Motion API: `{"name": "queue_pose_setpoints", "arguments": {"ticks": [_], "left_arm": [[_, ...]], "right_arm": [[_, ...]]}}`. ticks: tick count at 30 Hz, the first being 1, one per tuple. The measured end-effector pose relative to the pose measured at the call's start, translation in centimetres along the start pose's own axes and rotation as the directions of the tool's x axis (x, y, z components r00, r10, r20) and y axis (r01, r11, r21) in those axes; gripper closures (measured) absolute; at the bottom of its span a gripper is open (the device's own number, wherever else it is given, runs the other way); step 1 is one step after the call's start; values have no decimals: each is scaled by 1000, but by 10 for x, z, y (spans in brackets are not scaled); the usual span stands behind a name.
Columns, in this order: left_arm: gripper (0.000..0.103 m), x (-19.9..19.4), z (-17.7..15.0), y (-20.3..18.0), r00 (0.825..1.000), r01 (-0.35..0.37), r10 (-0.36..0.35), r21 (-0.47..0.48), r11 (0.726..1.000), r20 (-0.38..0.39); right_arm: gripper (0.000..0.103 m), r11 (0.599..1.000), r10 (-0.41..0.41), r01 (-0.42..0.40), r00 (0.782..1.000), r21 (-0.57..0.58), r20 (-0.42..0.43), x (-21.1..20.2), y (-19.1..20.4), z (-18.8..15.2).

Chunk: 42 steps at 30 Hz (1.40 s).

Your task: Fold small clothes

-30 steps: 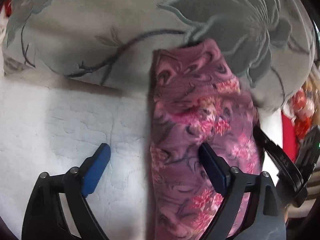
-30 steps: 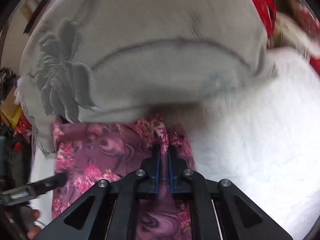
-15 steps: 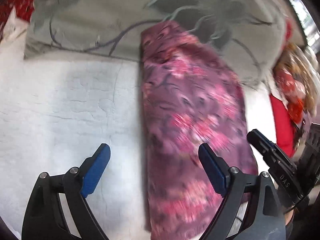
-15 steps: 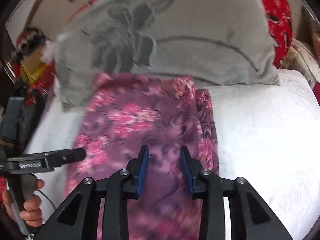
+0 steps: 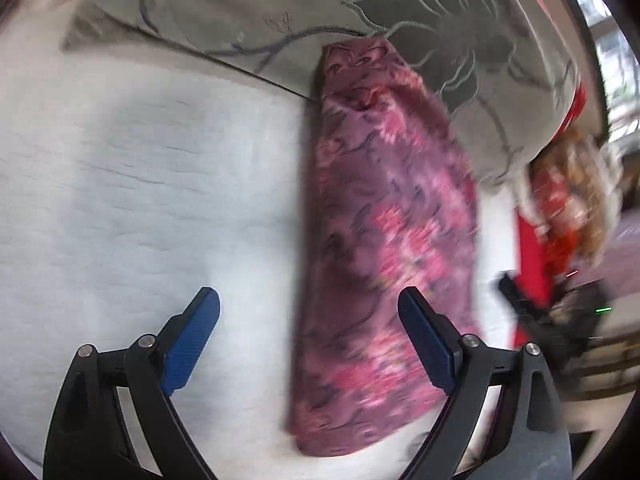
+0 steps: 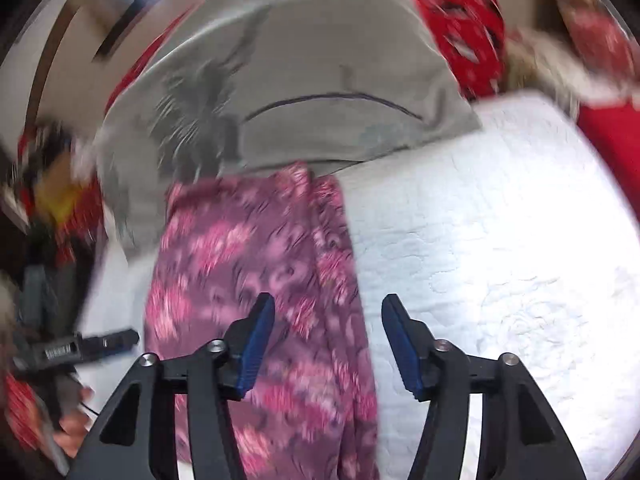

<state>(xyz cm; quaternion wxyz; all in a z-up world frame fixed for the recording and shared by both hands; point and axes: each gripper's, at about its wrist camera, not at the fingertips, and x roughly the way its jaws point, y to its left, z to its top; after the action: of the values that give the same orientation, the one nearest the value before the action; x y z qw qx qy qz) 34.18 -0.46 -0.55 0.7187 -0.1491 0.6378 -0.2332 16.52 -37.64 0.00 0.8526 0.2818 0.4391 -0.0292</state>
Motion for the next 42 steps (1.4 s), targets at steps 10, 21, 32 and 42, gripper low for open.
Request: {"name": "queue_pose_setpoints", "arguments": {"ticks": [10, 21, 32, 42], "left_arm": [[11, 22, 4, 6, 971, 194, -206, -101, 976, -120], [47, 44, 3, -20, 970, 197, -209, -102, 975, -123], [70, -24, -35, -28, 985, 169, -169, 6, 986, -19], [70, -86, -88, 13, 992, 122, -122, -4, 993, 27]], "right_arm": [[37, 939, 328, -315, 940, 137, -92, 71, -12, 15], [78, 978, 183, -186, 982, -93, -47, 62, 30, 14], [82, 980, 77, -67, 996, -187, 48, 0, 88, -9], [82, 970, 161, -159, 987, -186, -5, -32, 139, -63]]}}
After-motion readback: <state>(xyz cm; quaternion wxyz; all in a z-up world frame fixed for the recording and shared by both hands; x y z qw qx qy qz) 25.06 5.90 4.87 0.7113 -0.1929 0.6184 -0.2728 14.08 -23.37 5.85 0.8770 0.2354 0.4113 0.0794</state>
